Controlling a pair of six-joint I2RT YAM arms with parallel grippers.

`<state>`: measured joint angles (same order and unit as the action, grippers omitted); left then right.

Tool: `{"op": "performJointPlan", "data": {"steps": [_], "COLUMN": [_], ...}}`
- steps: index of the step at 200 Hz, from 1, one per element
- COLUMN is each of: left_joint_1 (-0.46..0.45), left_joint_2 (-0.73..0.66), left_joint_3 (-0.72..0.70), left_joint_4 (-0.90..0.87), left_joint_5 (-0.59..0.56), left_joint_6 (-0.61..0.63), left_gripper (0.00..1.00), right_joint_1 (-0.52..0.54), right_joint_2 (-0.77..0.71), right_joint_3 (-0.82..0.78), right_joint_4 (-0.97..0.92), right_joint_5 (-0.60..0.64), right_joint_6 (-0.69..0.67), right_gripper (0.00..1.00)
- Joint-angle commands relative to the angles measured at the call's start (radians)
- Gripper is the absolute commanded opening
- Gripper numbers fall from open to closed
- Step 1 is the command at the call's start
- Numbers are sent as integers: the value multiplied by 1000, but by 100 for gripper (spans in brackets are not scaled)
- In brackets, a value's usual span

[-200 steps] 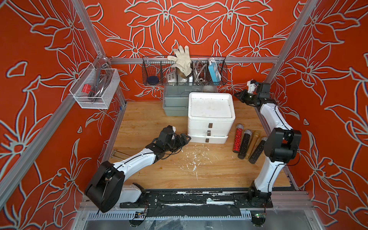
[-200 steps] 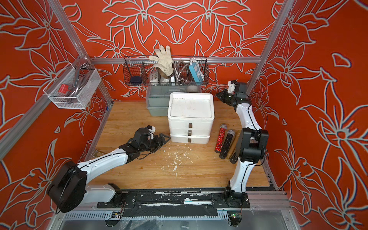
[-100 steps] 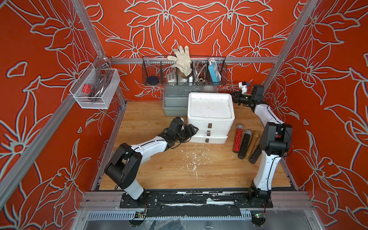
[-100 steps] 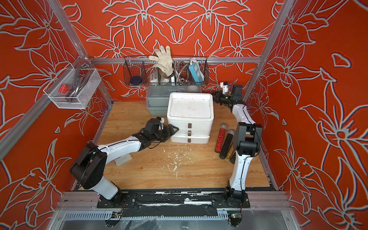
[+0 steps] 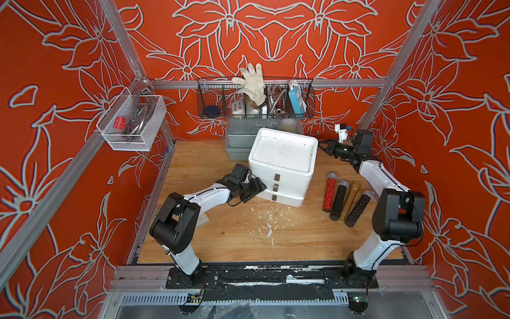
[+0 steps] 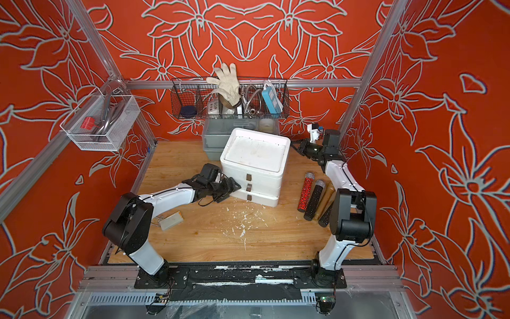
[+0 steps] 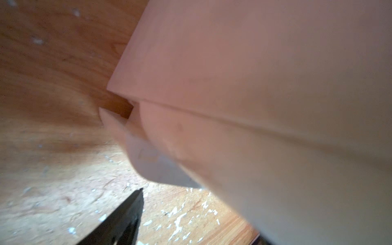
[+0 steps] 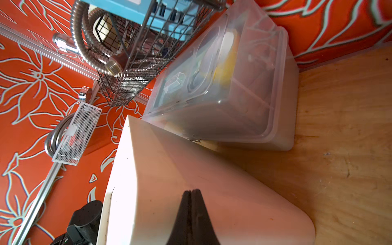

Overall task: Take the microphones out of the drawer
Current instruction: Adjust the storage box at the center of the board.

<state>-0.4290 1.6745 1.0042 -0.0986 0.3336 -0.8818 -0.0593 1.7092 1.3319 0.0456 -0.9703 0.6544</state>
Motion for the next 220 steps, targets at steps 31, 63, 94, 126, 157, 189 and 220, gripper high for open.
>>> {"op": "performJointPlan", "data": {"steps": [31,63,94,126,157,189,220], "left_joint_1": [65,64,54,27,23,5,-35], "left_joint_2": [-96,-166,-127,28,104,140,166], "left_joint_3": [7,-257,-489,-529,-583,-610,-640], "left_joint_4": [112,407,850,1168,1288,1353,1411], "left_joint_5": [-144,-6,-40,-62,-107,-110,-126], "left_joint_6": [69,-196,-470,-603,-668,-695,-718], "left_gripper": [86,83,80,78,76,69,59], "right_joint_1": [173,175,164,162,162,163,168], "right_joint_2": [-125,-206,-264,-302,-317,-318,-333], "right_joint_3": [-65,-81,-61,-32,2,34,30], "right_joint_4": [-108,-210,-272,-300,-340,-400,-399], "right_joint_5": [-113,-26,55,122,144,173,178], "right_joint_6": [-87,-167,-192,-200,-210,-257,-262], "right_gripper": [0,0,12,49,58,58,58]}}
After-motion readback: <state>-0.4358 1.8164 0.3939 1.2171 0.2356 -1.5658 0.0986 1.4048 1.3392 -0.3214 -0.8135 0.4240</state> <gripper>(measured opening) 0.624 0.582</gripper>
